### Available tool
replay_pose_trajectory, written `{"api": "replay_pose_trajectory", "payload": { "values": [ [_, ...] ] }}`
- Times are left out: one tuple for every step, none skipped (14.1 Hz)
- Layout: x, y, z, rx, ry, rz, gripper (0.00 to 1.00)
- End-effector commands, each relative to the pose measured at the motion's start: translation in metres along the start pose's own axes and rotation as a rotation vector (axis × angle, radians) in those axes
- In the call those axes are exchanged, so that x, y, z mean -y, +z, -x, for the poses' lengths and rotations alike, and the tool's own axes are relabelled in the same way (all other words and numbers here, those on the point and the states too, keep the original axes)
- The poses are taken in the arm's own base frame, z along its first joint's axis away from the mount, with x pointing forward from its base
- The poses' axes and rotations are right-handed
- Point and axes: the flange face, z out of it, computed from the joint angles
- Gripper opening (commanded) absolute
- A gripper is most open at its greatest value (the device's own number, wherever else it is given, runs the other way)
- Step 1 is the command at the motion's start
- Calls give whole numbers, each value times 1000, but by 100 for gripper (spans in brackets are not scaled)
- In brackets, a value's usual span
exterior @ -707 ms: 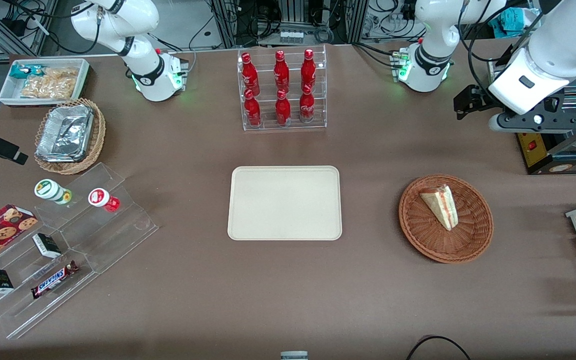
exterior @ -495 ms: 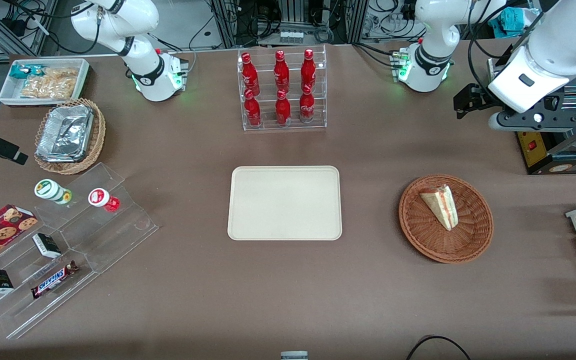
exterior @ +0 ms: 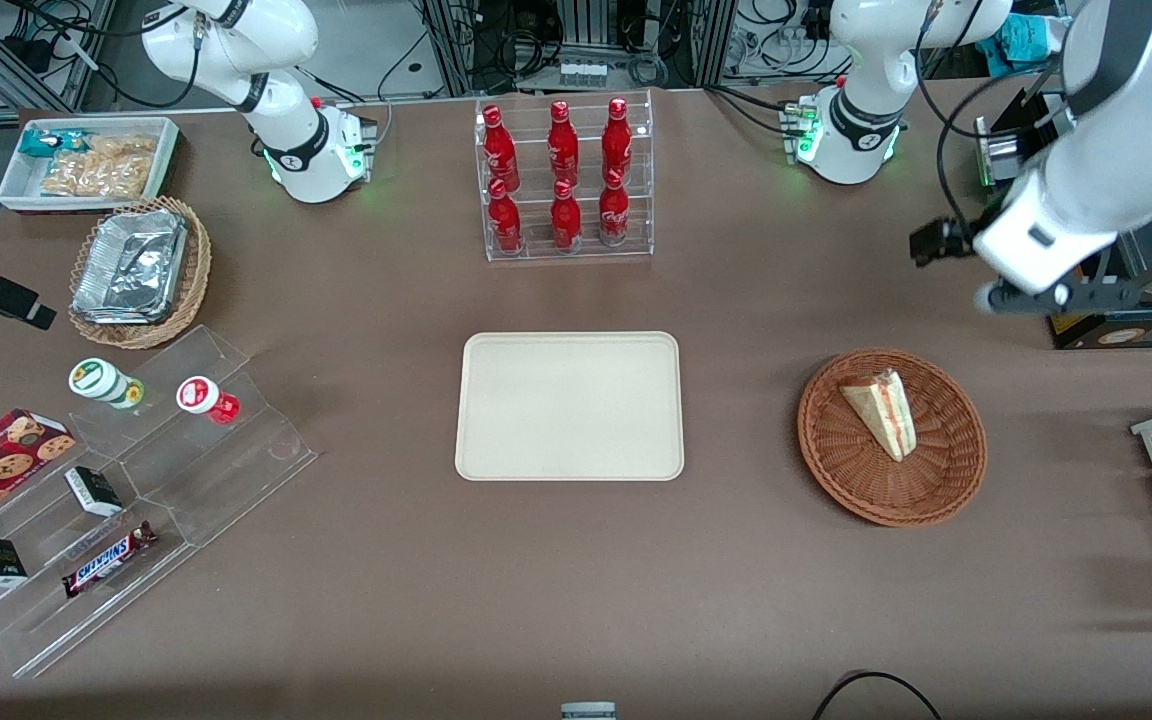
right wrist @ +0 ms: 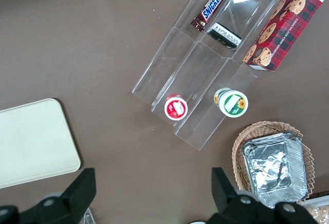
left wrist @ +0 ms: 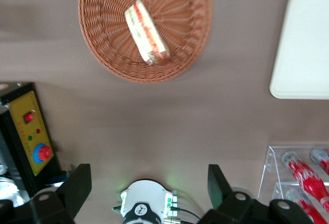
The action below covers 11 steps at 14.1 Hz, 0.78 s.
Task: Place sandwich from basket to tray
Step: 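Move the left gripper down over the sandwich in the wicker basket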
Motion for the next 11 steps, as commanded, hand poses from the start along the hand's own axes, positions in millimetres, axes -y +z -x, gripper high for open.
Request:
{"api": "replay_pose_trajectory", "payload": {
  "values": [
    [9, 76, -24, -9, -145, -8, 100],
    [8, 104, -29, -22, -175, -4, 100],
    [9, 130, -32, -31, -190, 0, 100],
    [21, 159, -35, -54, -230, 14, 100],
    [32, 180, -36, -81, -264, 27, 100],
    [35, 194, -38, -99, -287, 37, 100],
    [35, 204, -42, -91, -309, 39, 100],
    [35, 211, -46, -86, -350, 43, 100],
    [34, 214, -52, -106, -394, 58, 100],
    [32, 215, -58, -125, -471, 76, 100],
    [29, 214, -63, -141, -547, 88, 100]
  ]
}}
